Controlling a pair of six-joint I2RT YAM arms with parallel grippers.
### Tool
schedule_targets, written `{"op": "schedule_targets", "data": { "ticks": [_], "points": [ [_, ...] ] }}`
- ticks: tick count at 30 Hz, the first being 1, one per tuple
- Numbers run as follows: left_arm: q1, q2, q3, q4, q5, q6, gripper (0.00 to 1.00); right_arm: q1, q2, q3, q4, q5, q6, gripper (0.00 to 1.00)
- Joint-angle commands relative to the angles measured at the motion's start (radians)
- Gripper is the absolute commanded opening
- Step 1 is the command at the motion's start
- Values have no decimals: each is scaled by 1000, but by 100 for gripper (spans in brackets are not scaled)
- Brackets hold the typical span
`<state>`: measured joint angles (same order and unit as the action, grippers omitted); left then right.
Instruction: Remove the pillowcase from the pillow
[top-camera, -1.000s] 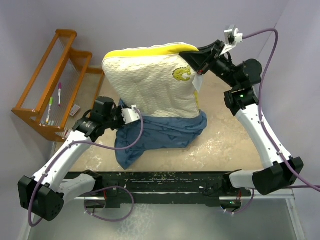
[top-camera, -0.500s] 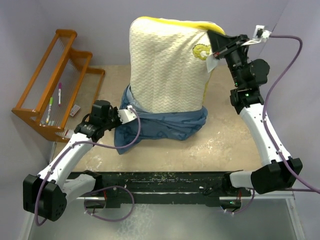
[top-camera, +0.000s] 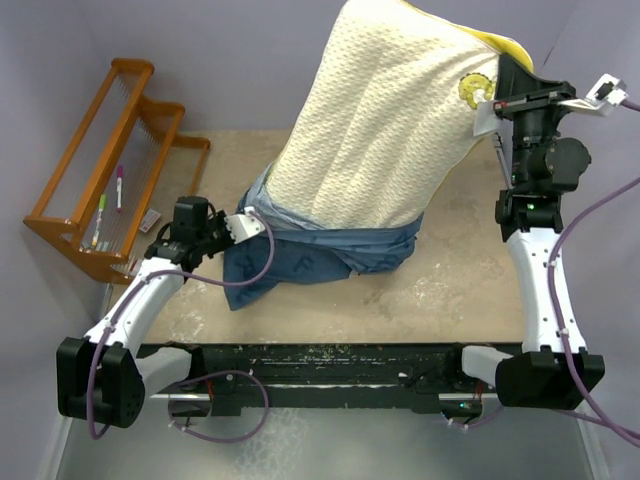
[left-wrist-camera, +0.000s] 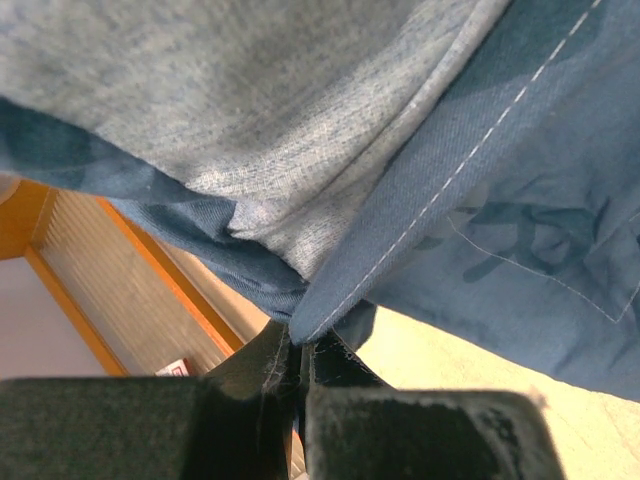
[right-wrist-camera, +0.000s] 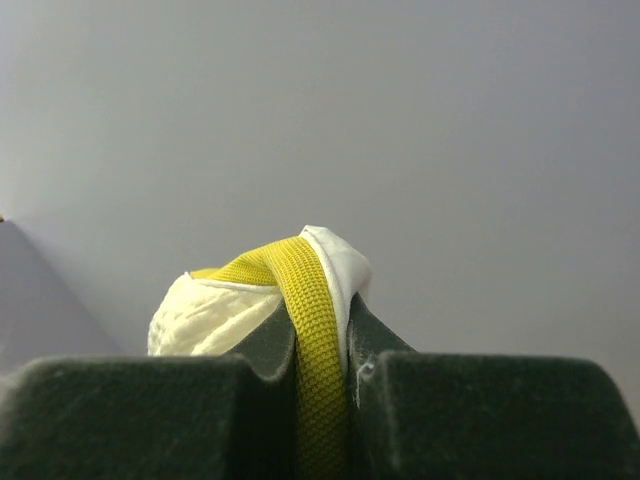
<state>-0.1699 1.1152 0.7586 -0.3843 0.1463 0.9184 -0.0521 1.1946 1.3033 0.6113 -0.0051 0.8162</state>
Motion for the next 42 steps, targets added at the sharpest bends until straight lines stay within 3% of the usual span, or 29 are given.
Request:
{"op": "schedule_targets", "data": {
  "ticks": [1,14,22,23,25,26,30,36,42],
  "points": [
    [57,27,13,-83,-75,31,0,-124,-51,100,241,217,57,0],
    [142,15,-21,-87,-59,75,0,-232,-49,130,224,276,154,0],
    [179,18,-7,-93,-27,77,0,-232,-26,158,235,201,171,0],
    [180,19,13,-107,-10,59,13,-232,-20,159,257,192,160,0],
    [184,32,102,-188,65,6,60,-217,-7,170,258,112,169,0],
    [189,37,155,-231,108,-21,72,-203,-5,158,281,97,170,0],
    [190,58,331,-339,254,-96,75,-184,1,139,325,44,190,0],
    [180,66,457,-407,417,-130,91,-78,44,197,340,-40,149,0],
    [94,79,514,-382,385,-189,92,91,108,287,343,-37,59,0]
  ]
}}
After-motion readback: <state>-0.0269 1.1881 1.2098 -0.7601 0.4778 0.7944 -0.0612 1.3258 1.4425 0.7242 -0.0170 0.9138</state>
